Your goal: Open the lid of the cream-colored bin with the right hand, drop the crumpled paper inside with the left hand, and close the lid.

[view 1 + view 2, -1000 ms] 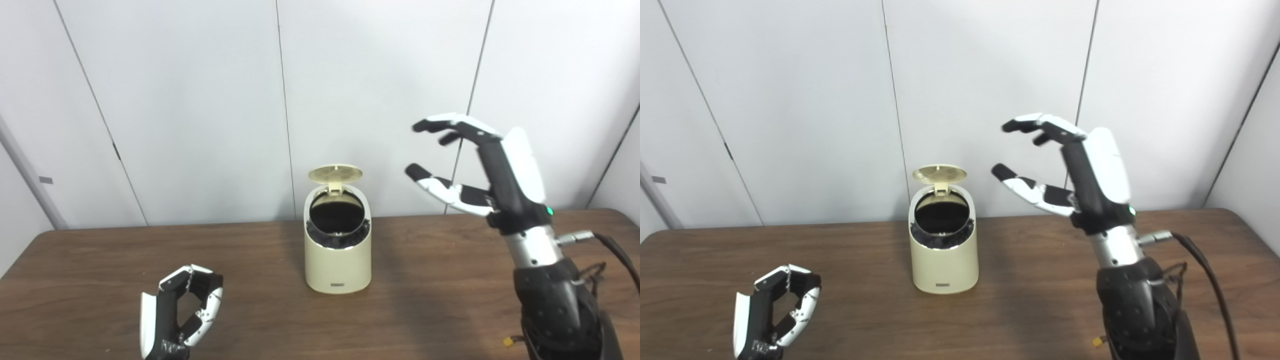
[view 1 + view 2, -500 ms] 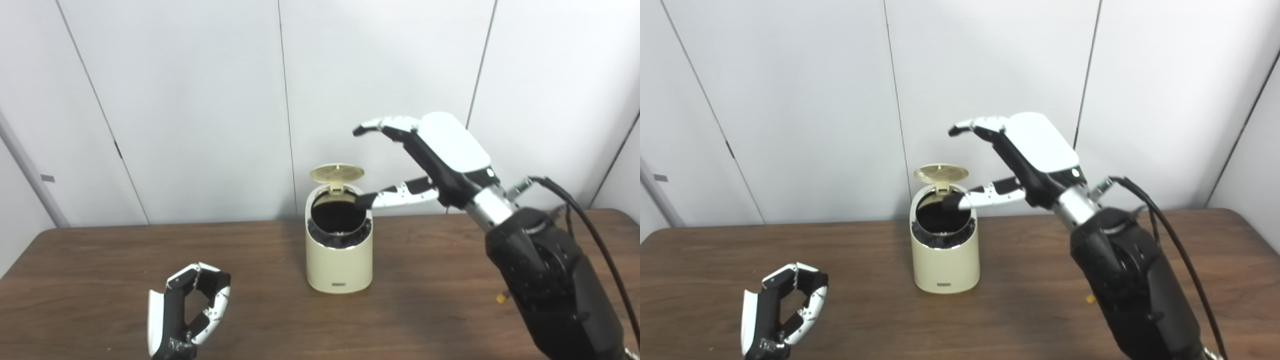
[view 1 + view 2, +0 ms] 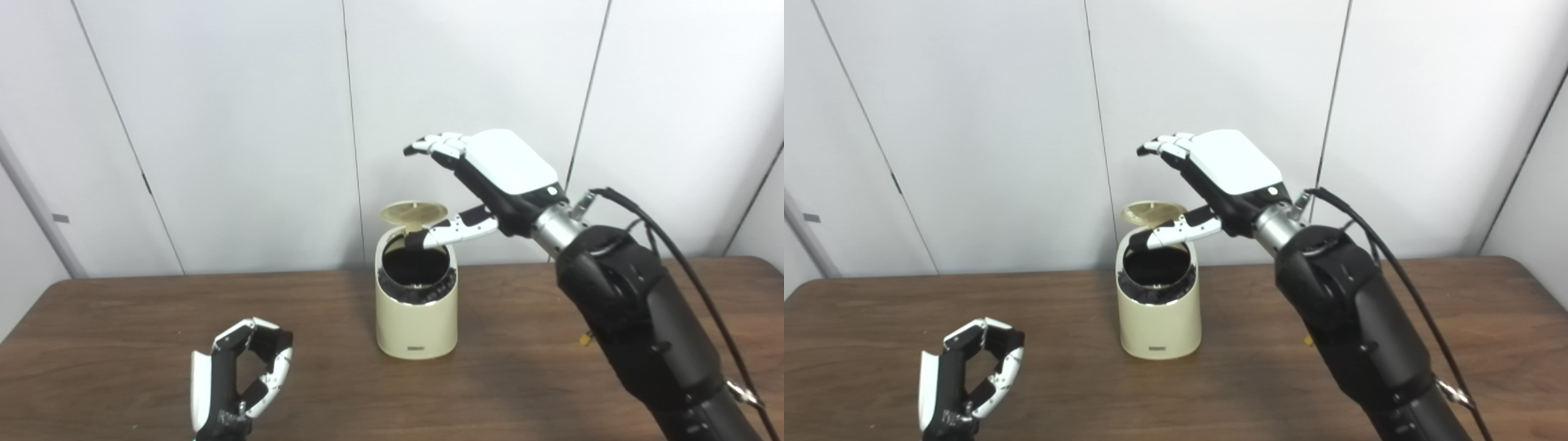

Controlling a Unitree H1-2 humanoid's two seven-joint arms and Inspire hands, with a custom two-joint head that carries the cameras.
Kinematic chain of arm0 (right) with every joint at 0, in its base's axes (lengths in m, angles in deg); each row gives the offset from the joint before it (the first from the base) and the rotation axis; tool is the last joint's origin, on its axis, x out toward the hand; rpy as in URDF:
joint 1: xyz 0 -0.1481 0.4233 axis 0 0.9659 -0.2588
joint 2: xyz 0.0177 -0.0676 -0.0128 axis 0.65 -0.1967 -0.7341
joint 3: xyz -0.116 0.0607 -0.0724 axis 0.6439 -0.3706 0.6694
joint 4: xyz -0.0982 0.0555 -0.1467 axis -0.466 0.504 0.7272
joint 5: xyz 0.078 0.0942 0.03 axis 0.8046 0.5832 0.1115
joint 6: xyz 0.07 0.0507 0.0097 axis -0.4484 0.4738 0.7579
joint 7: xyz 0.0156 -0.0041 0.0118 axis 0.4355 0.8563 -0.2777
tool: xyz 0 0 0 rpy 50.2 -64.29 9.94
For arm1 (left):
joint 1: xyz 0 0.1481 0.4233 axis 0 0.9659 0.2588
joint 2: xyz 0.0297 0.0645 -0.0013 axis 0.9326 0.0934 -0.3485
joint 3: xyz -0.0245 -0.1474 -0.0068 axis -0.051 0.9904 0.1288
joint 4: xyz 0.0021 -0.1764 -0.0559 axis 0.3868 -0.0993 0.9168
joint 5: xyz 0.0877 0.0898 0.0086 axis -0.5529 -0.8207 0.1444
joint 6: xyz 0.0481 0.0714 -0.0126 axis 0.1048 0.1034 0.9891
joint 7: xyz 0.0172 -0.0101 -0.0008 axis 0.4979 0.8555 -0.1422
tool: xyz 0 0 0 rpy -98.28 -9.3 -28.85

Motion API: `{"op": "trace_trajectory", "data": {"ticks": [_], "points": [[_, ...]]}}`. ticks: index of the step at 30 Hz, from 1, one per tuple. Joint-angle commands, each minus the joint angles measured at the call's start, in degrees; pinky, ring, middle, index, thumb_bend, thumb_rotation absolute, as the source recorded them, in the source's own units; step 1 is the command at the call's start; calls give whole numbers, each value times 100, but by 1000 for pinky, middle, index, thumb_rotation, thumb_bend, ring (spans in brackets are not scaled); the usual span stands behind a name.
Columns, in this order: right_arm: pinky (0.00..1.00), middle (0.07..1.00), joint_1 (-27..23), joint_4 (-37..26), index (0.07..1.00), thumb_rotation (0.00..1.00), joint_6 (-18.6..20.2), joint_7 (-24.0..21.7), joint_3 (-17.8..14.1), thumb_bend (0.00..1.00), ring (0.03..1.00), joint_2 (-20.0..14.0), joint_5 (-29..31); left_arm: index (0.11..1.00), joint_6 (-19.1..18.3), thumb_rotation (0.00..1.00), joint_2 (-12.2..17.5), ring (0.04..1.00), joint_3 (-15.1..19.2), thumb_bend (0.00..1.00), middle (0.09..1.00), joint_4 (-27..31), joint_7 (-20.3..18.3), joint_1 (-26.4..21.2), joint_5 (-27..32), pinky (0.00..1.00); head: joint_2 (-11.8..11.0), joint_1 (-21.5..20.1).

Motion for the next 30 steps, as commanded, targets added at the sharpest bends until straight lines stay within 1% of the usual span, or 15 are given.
{"op": "trace_trajectory", "data": {"ticks": [1, 5, 7, 11, 14, 15, 20, 22, 25, 28, 30], "points": [[859, 943, -439, 17, 913, 884, -69, 112, -19, 940, 936, 3, -66, 402, 178, 189, -190, 364, -122, 257, 405, -382, 123, 299, -99, 311, 4, -14], [901, 952, -587, 282, 926, 921, -24, -33, 99, 955, 963, -2, -107, 400, 172, 203, -198, 365, -117, 253, 405, -375, 106, 306, -117, 312, -1, -15], [907, 949, -663, 439, 923, 917, -30, -80, 164, 953, 966, 2, -100, 399, 172, 201, -202, 364, -117, 250, 404, -380, 109, 303, -119, 312, -4, -9], [881, 935, -811, 806, 905, 910, -31, -49, 273, 957, 952, 26, -138, 401, 149, 266, -239, 371, -80, 266, 410, -377, 99, 307, -174, 317, -16, -14], [868, 927, -896, 1044, 894, 919, -34, -4, 330, 973, 949, 38, -167, 401, 145, 272, -258, 375, -70, 269, 413, -388, 97, 304, -201, 321, -24, -10], [873, 927, -912, 1088, 892, 921, -30, -1, 340, 974, 952, 41, -171, 401, 150, 261, -262, 374, -71, 266, 411, -392, 96, 301, -196, 321, -30, -9], [902, 925, -920, 1074, 887, 939, 7, -84, 398, 980, 967, 31, -189, 398, 132, 209, -295, 368, -56, 259, 405, -359, 57, 302, -176, 318, -32, -13], [899, 904, -902, 1058, 864, 945, 5, -114, 428, 981, 959, 21, -190, 399, 111, 199, -308, 368, -42, 258, 406, -358, 38, 300, -174, 318, -41, -16], [900, 874, -845, 1033, 826, 932, 4, -181, 455, 977, 947, 17, -132, 399, 121, 190, -311, 370, -30, 256, 407, -373, 26, 295, -174, 320, -44, -14], [919, 869, -799, 950, 812, 938, 117, -395, 496, 978, 948, 9, -120, 403, 107, 196, -325, 372, -10, 263, 409, -373, -5, 300, -141, 322, -38, -20], [920, 864, -768, 910, 805, 940, 127, -432, 494, 978, 944, 1, -121, 404, 97, 198, -335, 372, -1, 264, 409, -369, -23, 302, -127, 322, -34, -28]]}}
